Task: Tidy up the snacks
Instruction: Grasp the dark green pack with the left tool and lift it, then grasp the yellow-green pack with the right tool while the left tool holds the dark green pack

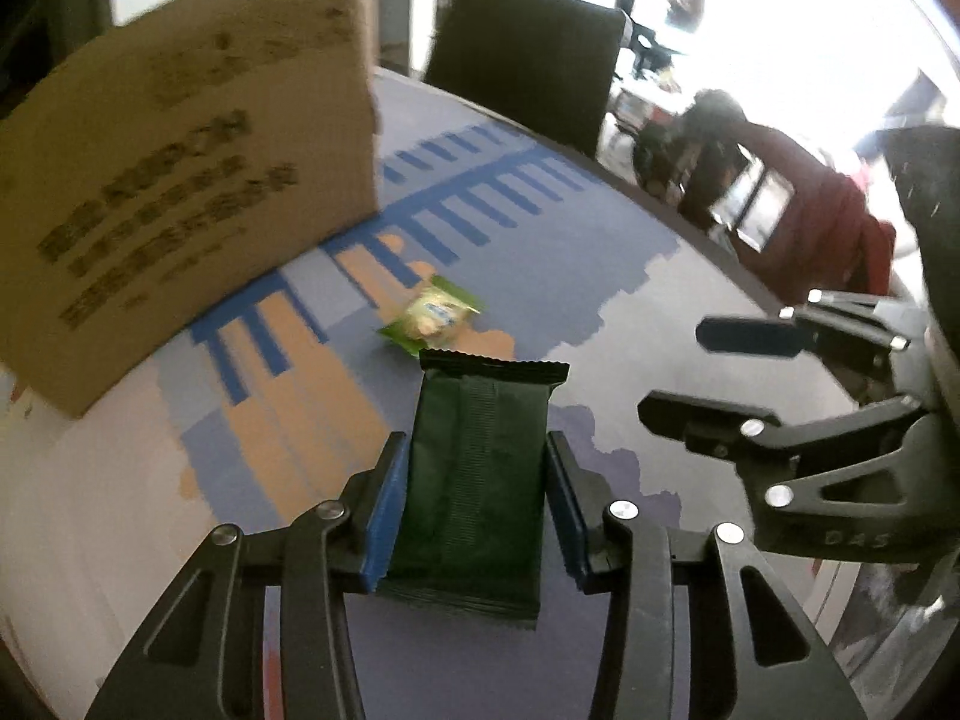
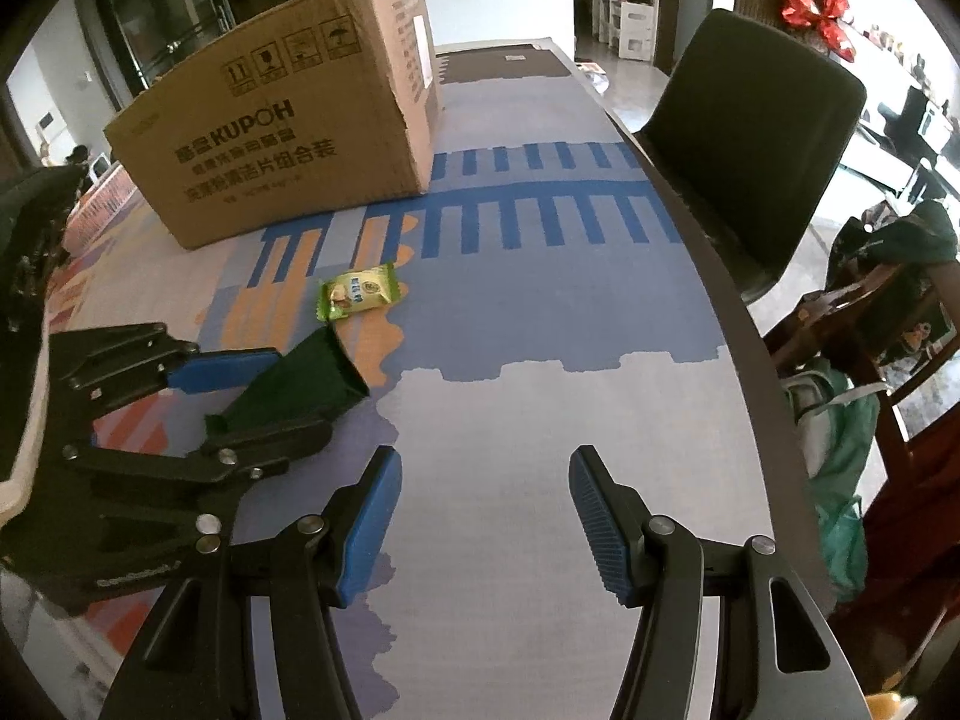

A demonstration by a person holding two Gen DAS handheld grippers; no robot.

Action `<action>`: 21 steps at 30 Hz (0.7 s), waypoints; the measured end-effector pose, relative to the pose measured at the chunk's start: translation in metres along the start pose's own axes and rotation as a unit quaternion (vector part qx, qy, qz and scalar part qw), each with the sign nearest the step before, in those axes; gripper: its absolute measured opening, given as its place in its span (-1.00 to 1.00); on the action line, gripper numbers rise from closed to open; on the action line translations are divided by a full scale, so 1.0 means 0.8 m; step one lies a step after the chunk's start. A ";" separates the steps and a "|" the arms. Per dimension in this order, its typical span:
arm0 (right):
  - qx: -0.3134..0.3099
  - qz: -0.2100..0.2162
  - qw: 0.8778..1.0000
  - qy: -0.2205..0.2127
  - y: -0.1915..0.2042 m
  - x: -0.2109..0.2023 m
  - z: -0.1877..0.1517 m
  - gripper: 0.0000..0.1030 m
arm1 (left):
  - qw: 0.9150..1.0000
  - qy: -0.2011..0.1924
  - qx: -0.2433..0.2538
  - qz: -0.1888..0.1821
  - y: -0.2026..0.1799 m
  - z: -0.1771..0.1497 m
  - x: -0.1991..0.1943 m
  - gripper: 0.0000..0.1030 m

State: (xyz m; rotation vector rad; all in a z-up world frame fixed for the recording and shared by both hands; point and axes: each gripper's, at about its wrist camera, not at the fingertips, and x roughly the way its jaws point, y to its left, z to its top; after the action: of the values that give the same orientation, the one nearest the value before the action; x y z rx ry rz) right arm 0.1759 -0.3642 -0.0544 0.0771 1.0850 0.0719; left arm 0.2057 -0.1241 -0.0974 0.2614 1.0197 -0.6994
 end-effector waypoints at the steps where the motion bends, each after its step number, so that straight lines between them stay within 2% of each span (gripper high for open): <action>1: -0.001 0.001 1.000 -0.001 0.001 0.000 0.001 0.15 | 1.000 -0.005 -0.013 0.008 0.004 -0.001 -0.005 -0.15; 10: -0.029 0.021 0.999 -0.018 0.020 0.004 0.021 0.15 | 0.993 -0.035 -0.086 0.077 0.036 -0.003 -0.037 -0.15; 17: -0.049 0.056 0.997 -0.034 0.040 0.016 0.057 0.15 | 0.984 -0.054 -0.143 0.097 0.070 -0.002 -0.047 -0.15; 21: -0.058 0.062 0.996 -0.030 0.050 0.032 0.075 0.15 | 0.980 -0.062 -0.156 0.108 0.081 0.002 -0.049 -0.15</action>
State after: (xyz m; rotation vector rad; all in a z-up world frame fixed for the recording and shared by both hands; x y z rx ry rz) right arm 0.2404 -0.3236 -0.0448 0.0421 1.0126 0.2417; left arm 0.2352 -0.0596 -0.0708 0.0516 0.9502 -0.3478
